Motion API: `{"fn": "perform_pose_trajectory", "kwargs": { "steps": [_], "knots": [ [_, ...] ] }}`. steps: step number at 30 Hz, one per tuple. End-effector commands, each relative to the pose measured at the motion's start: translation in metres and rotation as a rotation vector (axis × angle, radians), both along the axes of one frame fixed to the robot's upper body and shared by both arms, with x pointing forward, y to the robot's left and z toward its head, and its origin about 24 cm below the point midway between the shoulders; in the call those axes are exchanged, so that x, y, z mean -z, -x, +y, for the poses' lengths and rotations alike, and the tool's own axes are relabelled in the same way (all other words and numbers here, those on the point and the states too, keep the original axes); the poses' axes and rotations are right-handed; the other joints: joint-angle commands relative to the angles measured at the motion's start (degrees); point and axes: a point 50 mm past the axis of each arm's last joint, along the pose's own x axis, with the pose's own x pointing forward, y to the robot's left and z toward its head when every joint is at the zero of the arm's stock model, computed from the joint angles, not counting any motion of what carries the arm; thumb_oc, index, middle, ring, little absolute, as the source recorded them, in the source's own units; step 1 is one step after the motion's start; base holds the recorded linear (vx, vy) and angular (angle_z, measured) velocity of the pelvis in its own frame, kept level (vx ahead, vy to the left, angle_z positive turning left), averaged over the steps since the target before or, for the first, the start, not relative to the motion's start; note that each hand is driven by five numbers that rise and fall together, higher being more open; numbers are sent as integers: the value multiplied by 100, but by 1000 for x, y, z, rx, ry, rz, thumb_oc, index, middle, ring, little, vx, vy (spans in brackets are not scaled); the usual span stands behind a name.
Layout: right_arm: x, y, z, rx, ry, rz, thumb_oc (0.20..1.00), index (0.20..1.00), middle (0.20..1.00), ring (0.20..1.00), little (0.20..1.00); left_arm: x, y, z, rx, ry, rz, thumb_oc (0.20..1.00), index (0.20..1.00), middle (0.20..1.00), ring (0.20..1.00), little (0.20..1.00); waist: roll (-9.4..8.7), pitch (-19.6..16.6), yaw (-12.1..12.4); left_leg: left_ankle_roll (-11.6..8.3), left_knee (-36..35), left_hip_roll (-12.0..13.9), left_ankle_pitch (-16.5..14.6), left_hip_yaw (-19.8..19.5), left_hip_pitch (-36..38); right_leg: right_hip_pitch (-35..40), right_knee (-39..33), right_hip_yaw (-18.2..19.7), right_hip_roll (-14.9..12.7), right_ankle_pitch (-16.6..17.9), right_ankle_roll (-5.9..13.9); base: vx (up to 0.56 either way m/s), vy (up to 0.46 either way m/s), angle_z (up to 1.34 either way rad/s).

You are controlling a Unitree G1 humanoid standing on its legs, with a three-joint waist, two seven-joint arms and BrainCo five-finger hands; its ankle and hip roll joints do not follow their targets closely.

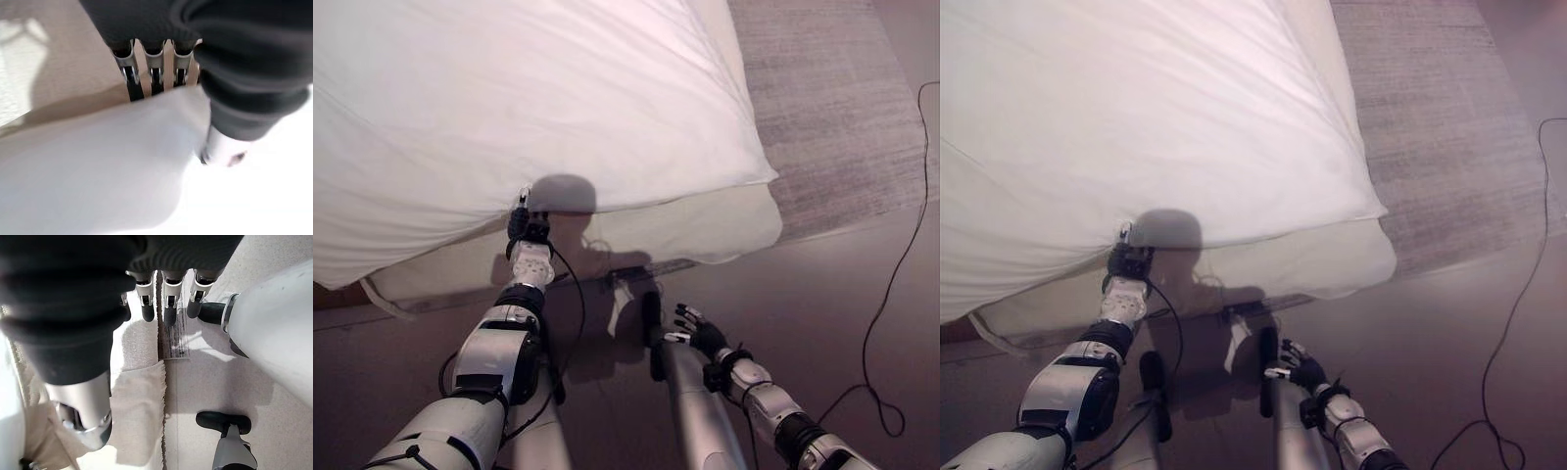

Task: Make the bed

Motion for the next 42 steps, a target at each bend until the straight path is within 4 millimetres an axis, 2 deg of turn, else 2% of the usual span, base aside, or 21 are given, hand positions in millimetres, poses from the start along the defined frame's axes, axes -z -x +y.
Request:
{"fn": "perform_pose_trajectory", "kwargs": {
  "steps": [1,6,7,8,9,13,14,15,17,21,27,31,35,37,38,40,42],
  "knots": [
    [-5,7,2,-8,-45,-41,1000,1000,1000,1000,1000,-65,-17,-3,0,-62,-209,200,200,200,200,200,107,-167,31,252,70,-326,-28,49,-284,-115,-108,-73,106,23,220,0,0,0],
    [-20,-4,14,21,-163,-76,1000,1000,1000,1000,1000,-75,-19,-20,2,-16,-249,200,200,200,200,200,175,-101,104,261,18,-360,-1,22,-197,-47,-113,-44,123,29,217,0,0,0],
    [-24,-6,17,27,-203,-86,1000,1000,1000,1000,1000,-81,-19,-25,11,-21,-268,200,200,200,200,200,184,-77,117,261,-2,-361,-20,17,-164,-15,-113,-43,133,14,220,0,0,0],
    [-33,-11,23,49,-297,-96,1000,1000,1000,1000,1000,-87,-17,-40,43,-27,-322,200,200,200,200,200,213,-21,177,279,-43,-395,3,-1,-144,20,-164,-58,116,27,210,0,0,0],
    [-33,-11,22,50,-299,-97,1000,1000,1000,1000,1000,-87,-17,-41,44,-28,-321,200,200,200,200,200,212,-27,175,286,-55,-406,42,-3,-165,5,-180,-60,107,60,208,0,0,0],
    [-53,-29,39,117,-569,-98,1000,1000,1000,1000,1000,-92,-9,-76,140,0,-433,200,200,200,200,200,322,87,328,298,-176,-483,101,-82,-93,101,-208,-86,83,29,186,-9,2,1],
    [-64,-38,51,136,-702,-89,1000,1000,1000,1000,1000,-94,-2,-88,190,13,-500,200,200,200,200,200,381,126,413,310,-236,-514,121,-102,-45,147,-223,-106,73,29,180,2,9,7],
    [-64,-39,51,136,-703,-89,1000,1000,1000,1000,1000,-94,-2,-88,190,13,-500,200,200,200,200,200,378,131,417,310,-241,-515,123,-101,-36,155,-227,-106,73,31,180,-11,9,7],
    [-76,-46,69,129,-859,-66,1000,1000,1000,1000,1000,-101,7,-102,241,50,-581,200,200,200,200,200,426,171,508,316,-275,-545,144,-124,-5,208,-236,-127,64,38,167,-8,1,6],
    [-98,-60,90,136,-1062,-34,1000,1000,1000,1000,1000,-112,22,-119,288,135,-693,200,200,200,200,200,488,225,650,314,-372,-607,193,-172,62,270,-234,-169,34,36,170,-3,1,11],
    [-127,-74,109,160,-1284,9,1000,1000,1000,1000,1000,-128,44,-130,335,198,-820,200,200,200,200,200,506,352,859,389,-404,-694,177,-279,170,414,-227,-213,24,-3,154,4,-15,8],
    [-136,-76,117,153,-1362,52,1000,1000,1000,1000,1000,-136,60,-138,380,201,-885,200,200,200,200,200,577,419,987,401,-533,-760,226,-338,284,523,-234,-293,-19,-40,151,13,-7,13],
    [-157,-83,114,132,-1437,-1,1000,1000,1000,1000,1000,-142,73,-138,384,202,-939,200,200,200,200,200,636,450,1071,409,-605,-802,261,-394,329,552,-216,-327,-55,-59,153,11,-2,12],
    [-173,-85,110,105,-1484,-65,1000,1000,1000,1000,1000,-142,77,-131,356,199,-953,200,200,200,200,200,645,476,1107,421,-573,-817,262,-413,316,539,-186,-343,-68,-66,151,3,4,9],
    [-185,-86,104,89,-1514,-123,1000,1000,1000,1000,1000,-139,79,-125,326,193,-947,200,200,200,200,200,668,471,1124,428,-585,-821,260,-414,318,527,-163,-360,-86,-85,154,11,6,5],
    [-189,-85,102,82,-1530,-145,1000,1000,1000,1000,1000,-137,80,-122,308,184,-936,200,200,200,200,200,680,454,1120,439,-598,-829,296,-425,295,503,-163,-365,-94,-64,154,6,2,3],
    [-203,-85,93,59,-1568,-225,1000,1000,1000,1000,1000,-131,81,-114,258,191,-912,200,200,200,200,200,709,448,1118,442,-580,-838,263,-433,308,516,-125,-374,-108,-108,157,28,14,8]
  ]
}}
